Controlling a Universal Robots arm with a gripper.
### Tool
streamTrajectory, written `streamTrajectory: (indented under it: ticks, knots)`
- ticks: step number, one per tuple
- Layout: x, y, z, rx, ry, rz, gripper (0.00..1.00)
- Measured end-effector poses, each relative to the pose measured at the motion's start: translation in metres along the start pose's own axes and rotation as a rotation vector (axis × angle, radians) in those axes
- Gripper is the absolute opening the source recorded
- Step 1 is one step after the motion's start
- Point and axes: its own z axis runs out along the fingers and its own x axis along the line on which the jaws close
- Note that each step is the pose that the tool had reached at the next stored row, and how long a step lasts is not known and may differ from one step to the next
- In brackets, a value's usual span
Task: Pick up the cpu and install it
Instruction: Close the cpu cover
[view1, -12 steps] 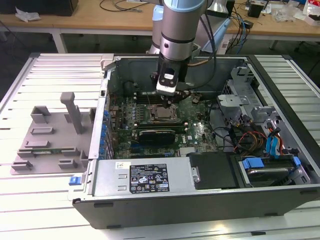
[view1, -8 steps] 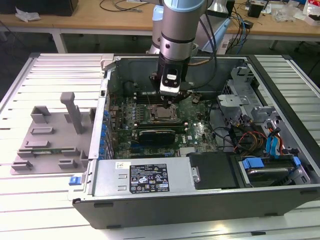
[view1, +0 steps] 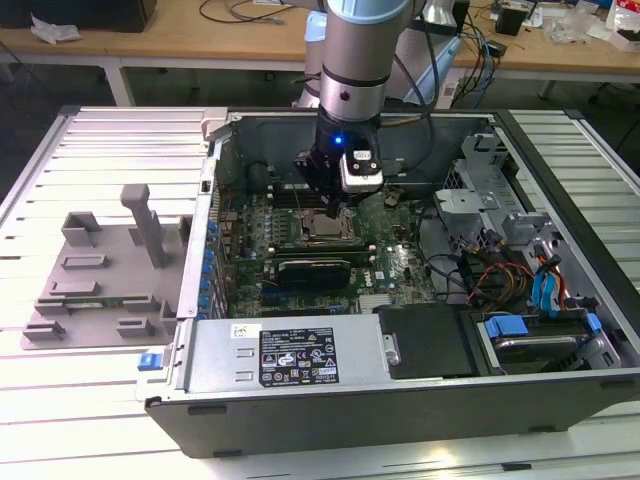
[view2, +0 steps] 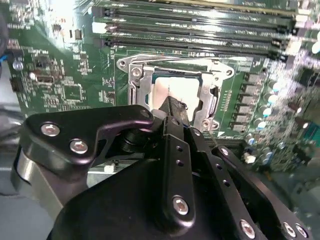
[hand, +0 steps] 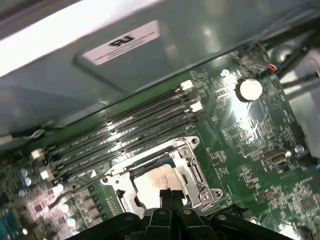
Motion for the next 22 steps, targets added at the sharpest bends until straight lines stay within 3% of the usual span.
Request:
streamTrajectory:
  ticks: [4, 10, 13, 15, 18, 22]
  knots:
    - [0.0000, 0.0000, 0.0005, 0.0046, -0.0043, -0.185, 0.11]
    - [0.0000, 0.0000, 0.0009, 0.0077, -0.0071, -0.309, 0.11]
    - [0.0000, 0.0000, 0.0011, 0.0101, -0.0094, -0.407, 0.11]
    - [0.0001, -0.0001, 0.0011, 0.0106, -0.0097, -0.421, 0.11]
    - [0.0062, -0.0025, 0.0026, 0.0104, -0.0105, -0.422, 0.11]
    - [0.0222, -0.0092, 0.0083, 0.0087, -0.0200, -0.425, 0.11]
